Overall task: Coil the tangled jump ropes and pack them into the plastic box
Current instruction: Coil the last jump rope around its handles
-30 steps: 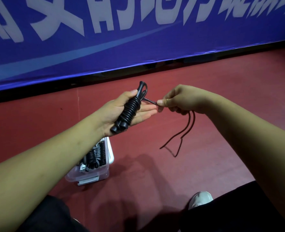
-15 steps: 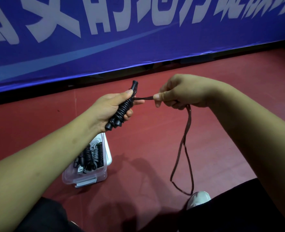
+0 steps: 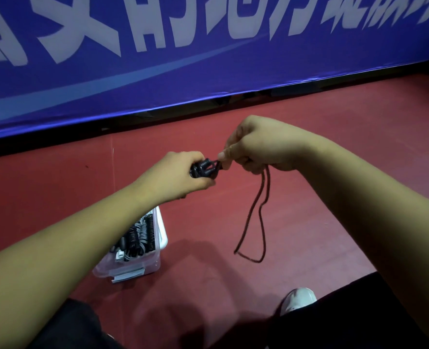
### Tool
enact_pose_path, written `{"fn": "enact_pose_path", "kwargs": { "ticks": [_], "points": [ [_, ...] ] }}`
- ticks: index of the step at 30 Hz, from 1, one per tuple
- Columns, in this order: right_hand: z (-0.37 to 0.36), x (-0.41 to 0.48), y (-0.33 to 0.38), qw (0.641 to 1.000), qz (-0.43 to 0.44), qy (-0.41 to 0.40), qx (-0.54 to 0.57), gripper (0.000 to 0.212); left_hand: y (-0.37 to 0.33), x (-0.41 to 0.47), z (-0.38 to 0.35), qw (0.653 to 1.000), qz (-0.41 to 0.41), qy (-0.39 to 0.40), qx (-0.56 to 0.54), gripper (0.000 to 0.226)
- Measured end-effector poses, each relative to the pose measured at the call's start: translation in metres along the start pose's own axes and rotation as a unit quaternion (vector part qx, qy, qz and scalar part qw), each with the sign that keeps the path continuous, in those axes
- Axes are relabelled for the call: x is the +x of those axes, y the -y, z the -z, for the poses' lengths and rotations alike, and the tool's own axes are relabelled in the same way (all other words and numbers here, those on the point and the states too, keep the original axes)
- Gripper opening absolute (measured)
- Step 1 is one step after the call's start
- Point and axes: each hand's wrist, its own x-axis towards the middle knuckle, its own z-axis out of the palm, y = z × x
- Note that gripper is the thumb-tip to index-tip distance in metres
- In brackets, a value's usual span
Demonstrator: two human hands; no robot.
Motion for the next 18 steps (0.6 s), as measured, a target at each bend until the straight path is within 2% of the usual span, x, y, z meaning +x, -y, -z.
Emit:
{"fn": "enact_pose_path", "kwargs": {
  "ticks": [3,6,8,13,18],
  "points": [
    [0.0,0.003,0.001,0.996,0.019,-0.057,-0.063,0.021,-0.008,-0.005,0.0,0.998,-0.024,0.024,0.052,0.039],
    [-0.002,0.001,0.001,0.992,0.049,-0.049,-0.101,0.021,-0.016,-0.011,0.001,0.997,0.002,0.058,0.052,0.061],
    [-0.003,0.001,0.002,0.99,0.067,-0.048,-0.111,0.021,-0.02,-0.013,0.002,0.997,0.023,0.068,0.038,0.065],
    [-0.004,0.006,-0.002,0.99,0.098,-0.061,-0.085,0.023,-0.02,-0.013,0.001,0.998,-0.032,0.041,0.039,0.04],
    [-0.001,0.013,-0.015,0.993,0.103,-0.041,-0.035,0.025,-0.015,-0.016,0.003,0.989,-0.103,0.079,-0.077,0.03]
  ]
}}
